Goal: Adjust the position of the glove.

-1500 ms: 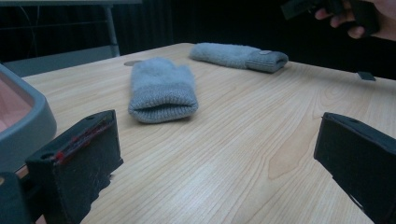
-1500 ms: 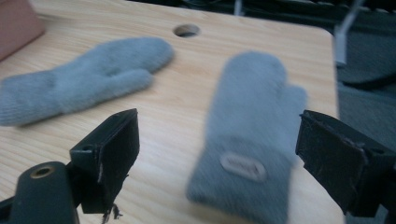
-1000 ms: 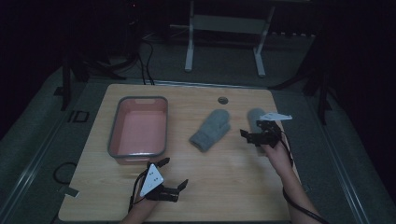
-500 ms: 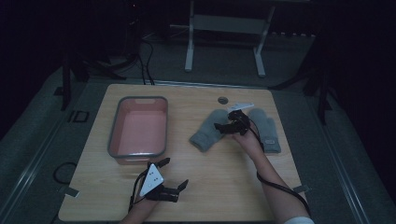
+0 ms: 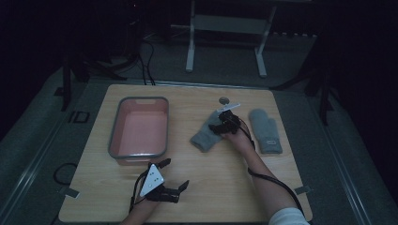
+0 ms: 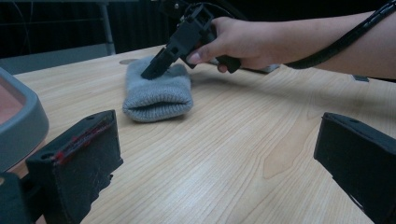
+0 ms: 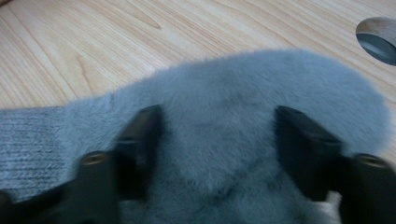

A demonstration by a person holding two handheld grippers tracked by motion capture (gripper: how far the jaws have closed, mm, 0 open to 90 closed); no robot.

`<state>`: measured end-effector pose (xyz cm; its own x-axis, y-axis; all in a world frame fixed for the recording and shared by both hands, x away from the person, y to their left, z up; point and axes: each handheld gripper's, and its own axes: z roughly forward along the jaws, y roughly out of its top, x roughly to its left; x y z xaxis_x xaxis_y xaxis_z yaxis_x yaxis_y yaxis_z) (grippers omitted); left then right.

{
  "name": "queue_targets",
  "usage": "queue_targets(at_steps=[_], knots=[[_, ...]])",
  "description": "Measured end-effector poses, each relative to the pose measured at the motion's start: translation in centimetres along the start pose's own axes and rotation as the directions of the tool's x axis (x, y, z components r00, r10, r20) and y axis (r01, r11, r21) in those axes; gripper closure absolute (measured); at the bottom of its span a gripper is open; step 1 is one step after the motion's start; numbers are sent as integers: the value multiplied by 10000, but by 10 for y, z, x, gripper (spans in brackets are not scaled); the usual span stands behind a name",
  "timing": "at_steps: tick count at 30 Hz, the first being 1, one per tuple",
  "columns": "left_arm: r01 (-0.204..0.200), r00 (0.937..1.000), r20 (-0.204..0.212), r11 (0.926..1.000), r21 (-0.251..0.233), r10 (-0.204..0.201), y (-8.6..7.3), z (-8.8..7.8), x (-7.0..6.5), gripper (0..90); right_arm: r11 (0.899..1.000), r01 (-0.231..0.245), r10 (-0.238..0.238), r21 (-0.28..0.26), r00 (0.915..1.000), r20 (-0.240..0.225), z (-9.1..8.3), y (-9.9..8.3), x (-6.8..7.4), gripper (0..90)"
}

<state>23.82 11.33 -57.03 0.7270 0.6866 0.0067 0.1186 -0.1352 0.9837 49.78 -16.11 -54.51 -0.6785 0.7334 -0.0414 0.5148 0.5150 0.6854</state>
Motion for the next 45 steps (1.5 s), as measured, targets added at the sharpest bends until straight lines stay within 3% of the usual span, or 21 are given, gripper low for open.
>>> queue_targets(at_steps=[6, 9, 15, 18, 19, 20, 21, 22, 23, 24, 25, 26, 27, 28, 31, 34, 35, 36, 40, 43, 45], knots=[[-8, 10000, -11, 10000, 15, 8, 0, 0, 0, 9, 9994, 330, -329, -82, 9994, 103, -6, -3, 14, 776], [0, 10000, -16, 10000, 13, 0, 0, 0, 0, 9, 9989, 462, -468, -117, 9971, -608, -15, -4, 17, 800], [20, 10000, -30, 10000, 20, -20, 0, 0, 0, 9, 9939, 1105, -1098, -22, 9855, -1296, -45, -12, 22, 804], [35, 10000, -46, 10000, 25, -35, 0, 0, 0, 9, 9867, 1592, -1625, -326, 9635, -2128, -69, -26, 33, 804], [35, 10000, -46, 10000, 25, -35, 0, 0, 0, 9, 9867, 1592, -1625, -326, 9635, -2128, -69, -26, 33, 804], [51, 10000, -60, 10000, 28, -51, 0, 0, 0, 9, 9803, 1851, -1972, -689, 9361, -2914, -80, -30, 36, 803], [89, 9999, -88, 10000, 31, -89, 0, 0, 0, 9, 9784, 1889, -2063, -839, 9187, -3369, -85, -31, 36, 802], [89, 9999, -88, 10000, 31, -89, 0, 0, 0, 9, 9784, 1889, -2063, -839, 9187, -3369, -85, -31, 36, 802], [99, 9999, -95, 9999, 31, -99, 0, 0, 0, 9, 9760, 2019, -2179, -819, 9029, -3704, -88, -32, 36, 800], [95, 9999, -97, 10000, 21, -95, 0, 0, 0, 9, 9653, 2473, -2596, -840, 8729, -4131, -92, -34, 39, 794], [90, 9999, -98, 10000, 18, -90, 0, 0, 0, 9, 9653, 2473, -2596, -840, 8729, -4131, -92, -34, 39, 794], [91, 9999, -88, 10000, 26, -91, 0, 1, 0, 9, 9606, 2655, -2748, -824, 8626, -4247, -92, -35, 41, 794], [93, 9999, -89, 10000, 30, -93, 0, 1, 0, 9, 9480, 3095, -3090, -740, 8400, -4459, -90, -38, 45, 792], [97, 9999, -84, 9999, 36, -96, 0, 0, 1, 9, 9480, 3095, -3090, -740, 8400, -4459, -90, -38, 45, 792], [116, 9999, -86, 9999, 16, -116, 0, 0, 1, 9, 9380, 3425, -3223, -527, 8065, -4957, -78, -40, 48, 782], [96, 9999, -72, 9999, 37, -95, 0, 1, 1, 9, 9330, 3583, -3274, -331, 8071, -4913, -69, -42, 49, 750], [138, 9999, -55, 9999, 34, -138, 0, 0, 1, 9, 9261, 3774, -3263, 18, 8031, -4986, -57, -46, 48, 618], [138, 9999, -55, 9999, 34, -138, 0, 0, 1, 9, 9316, 3636, -3151, -18, 8050, -5027, -55, -46, 48, 543], [129, 9999, -33, 9999, 23, -129, 0, 0, 1, 9, 9266, 3760, -3276, -19, 8047, -4952, -53, -46, 48, 409], [108, 9999, -25, 9999, 26, -107, 0, 0, 1, 9, 9220, 3871, -3340, -31, 7914, -5121, -51, -45, 47, 337], [108, 9999, -20, 9999, 19, -108, 0, 0, 1, 9, 9331, 3597, -3089, 43, 8072, -5030, -56, -41, 45, 340]])
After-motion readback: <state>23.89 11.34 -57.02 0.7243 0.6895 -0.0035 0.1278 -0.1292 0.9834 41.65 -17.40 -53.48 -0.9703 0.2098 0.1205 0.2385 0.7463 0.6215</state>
